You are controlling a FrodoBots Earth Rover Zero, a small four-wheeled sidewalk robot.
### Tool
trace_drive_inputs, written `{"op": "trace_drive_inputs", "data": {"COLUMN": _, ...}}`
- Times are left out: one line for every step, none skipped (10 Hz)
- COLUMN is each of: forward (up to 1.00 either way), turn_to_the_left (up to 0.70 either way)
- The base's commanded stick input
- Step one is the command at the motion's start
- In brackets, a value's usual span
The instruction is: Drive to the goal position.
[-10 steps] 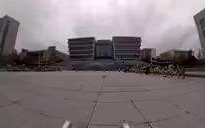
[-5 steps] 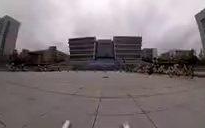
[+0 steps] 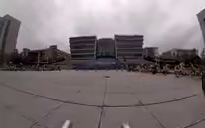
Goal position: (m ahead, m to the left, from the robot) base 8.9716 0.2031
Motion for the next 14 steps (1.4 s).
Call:
{"op": "trace_drive_inputs", "data": {"forward": 1.00, "turn_to_the_left": 0.00}}
{"op": "trace_drive_inputs", "data": {"forward": 1.00, "turn_to_the_left": 0.00}}
{"op": "trace_drive_inputs", "data": {"forward": 1.00, "turn_to_the_left": 0.00}}
{"op": "trace_drive_inputs", "data": {"forward": 1.00, "turn_to_the_left": 0.00}}
{"op": "trace_drive_inputs", "data": {"forward": 1.00, "turn_to_the_left": 0.00}}
{"op": "trace_drive_inputs", "data": {"forward": 1.00, "turn_to_the_left": 0.00}}
{"op": "trace_drive_inputs", "data": {"forward": 1.00, "turn_to_the_left": 0.00}}
{"op": "trace_drive_inputs", "data": {"forward": 1.00, "turn_to_the_left": 0.00}}
{"op": "trace_drive_inputs", "data": {"forward": 1.00, "turn_to_the_left": 0.00}}
{"op": "trace_drive_inputs", "data": {"forward": 1.00, "turn_to_the_left": 0.00}}
{"op": "trace_drive_inputs", "data": {"forward": 1.00, "turn_to_the_left": -0.09}}
{"op": "trace_drive_inputs", "data": {"forward": 1.00, "turn_to_the_left": -0.27}}
{"op": "trace_drive_inputs", "data": {"forward": 1.00, "turn_to_the_left": -0.20}}
{"op": "trace_drive_inputs", "data": {"forward": 1.00, "turn_to_the_left": 0.00}}
